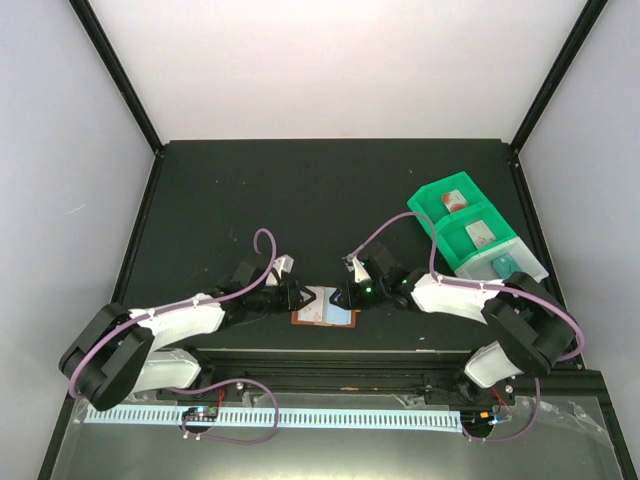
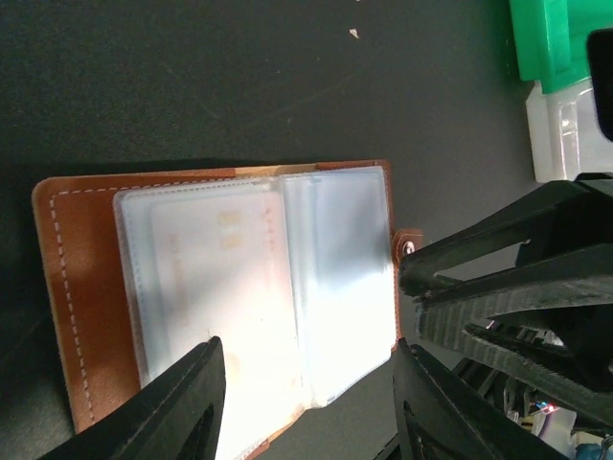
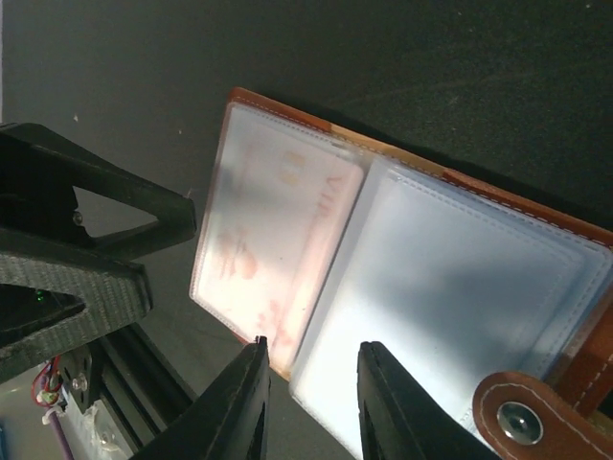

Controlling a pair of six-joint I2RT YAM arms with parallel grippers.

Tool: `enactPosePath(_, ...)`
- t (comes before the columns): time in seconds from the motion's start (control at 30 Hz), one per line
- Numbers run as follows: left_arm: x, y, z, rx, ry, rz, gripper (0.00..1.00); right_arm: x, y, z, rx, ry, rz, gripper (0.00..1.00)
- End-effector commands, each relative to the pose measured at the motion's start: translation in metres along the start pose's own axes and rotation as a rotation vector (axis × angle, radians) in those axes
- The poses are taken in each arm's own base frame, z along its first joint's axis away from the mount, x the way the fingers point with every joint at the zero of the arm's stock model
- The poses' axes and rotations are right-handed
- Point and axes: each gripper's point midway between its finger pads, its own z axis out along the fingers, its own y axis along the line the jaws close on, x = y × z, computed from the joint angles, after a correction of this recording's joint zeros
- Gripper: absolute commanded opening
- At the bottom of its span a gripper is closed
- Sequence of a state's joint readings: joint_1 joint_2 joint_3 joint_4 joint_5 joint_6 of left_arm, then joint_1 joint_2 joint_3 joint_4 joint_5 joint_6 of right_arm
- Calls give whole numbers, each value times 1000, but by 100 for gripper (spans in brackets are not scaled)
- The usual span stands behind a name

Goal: Take the credit cards out of the card holder

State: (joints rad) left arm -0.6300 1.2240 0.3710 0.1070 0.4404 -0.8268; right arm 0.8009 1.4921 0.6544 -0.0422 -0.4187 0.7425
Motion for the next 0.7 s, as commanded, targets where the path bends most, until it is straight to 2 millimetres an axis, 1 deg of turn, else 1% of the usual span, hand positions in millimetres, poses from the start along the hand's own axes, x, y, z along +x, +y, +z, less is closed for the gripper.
enactPosePath(0.0, -4, -9, 4, 44, -9, 24, 50, 4, -12, 8, 32, 0, -4, 28)
enactPosePath(0.3, -6, 4, 2, -31, -24, 35, 50, 11, -26, 12, 69, 14, -4, 27)
enactPosePath(0.67, -5, 12, 5, -64, -19, 35, 50, 13, -27, 12, 74, 15, -5, 27)
